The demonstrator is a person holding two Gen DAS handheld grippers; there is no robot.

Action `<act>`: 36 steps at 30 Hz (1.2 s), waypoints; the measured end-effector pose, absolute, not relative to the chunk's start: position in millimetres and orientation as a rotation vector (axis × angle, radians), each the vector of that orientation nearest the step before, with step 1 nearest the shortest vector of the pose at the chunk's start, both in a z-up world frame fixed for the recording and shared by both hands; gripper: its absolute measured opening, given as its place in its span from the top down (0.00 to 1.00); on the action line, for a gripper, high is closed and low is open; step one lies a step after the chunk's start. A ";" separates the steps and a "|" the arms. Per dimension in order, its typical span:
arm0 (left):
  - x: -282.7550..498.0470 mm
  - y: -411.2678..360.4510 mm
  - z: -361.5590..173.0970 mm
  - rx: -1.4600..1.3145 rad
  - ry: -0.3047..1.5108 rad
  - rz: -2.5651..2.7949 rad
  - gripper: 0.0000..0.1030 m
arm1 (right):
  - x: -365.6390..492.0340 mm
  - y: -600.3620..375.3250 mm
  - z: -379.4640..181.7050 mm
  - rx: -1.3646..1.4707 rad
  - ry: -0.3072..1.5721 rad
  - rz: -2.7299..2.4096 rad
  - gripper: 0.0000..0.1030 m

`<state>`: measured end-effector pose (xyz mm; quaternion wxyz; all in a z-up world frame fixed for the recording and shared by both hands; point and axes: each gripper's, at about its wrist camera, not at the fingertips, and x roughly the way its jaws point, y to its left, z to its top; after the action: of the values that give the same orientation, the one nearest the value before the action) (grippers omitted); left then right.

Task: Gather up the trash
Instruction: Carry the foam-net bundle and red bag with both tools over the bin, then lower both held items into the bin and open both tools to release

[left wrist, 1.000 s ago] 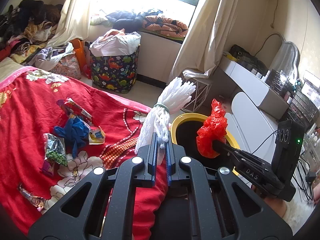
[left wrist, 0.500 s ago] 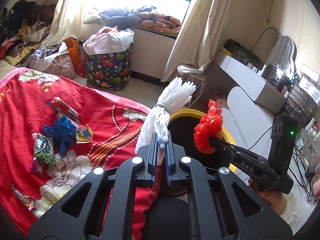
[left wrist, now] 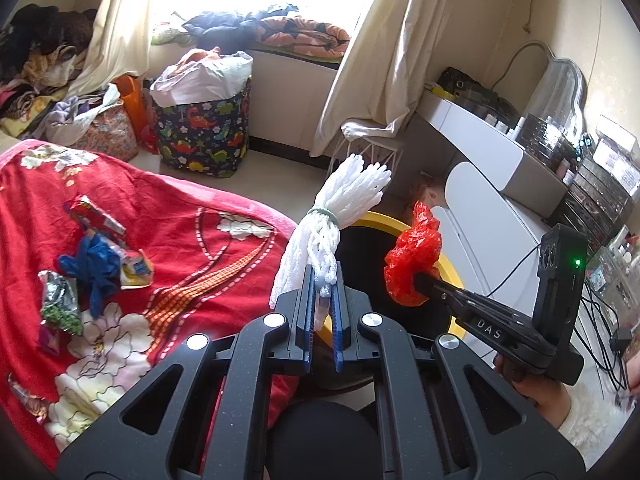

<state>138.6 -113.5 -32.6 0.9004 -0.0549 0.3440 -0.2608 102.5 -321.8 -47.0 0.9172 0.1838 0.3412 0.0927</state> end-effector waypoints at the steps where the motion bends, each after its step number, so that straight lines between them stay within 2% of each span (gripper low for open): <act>1: 139.3 -116.3 -33.1 -0.111 0.713 -0.544 0.96 | 101.7 -323.6 -47.8 0.380 0.704 0.187 0.93; 20: 168.8 -178.2 -53.3 -0.056 0.773 -0.574 0.96 | 89.2 -349.3 -65.5 0.357 0.730 0.143 0.93; 36: 183.3 -201.5 -65.1 -0.035 0.822 -0.544 0.96 | 86.2 -363.2 -72.5 0.386 0.724 0.131 0.92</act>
<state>183.3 -201.5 -65.1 0.8808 -0.0167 0.3944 -0.2613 86.2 -363.2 -72.5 0.9148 0.1877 0.3519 0.0636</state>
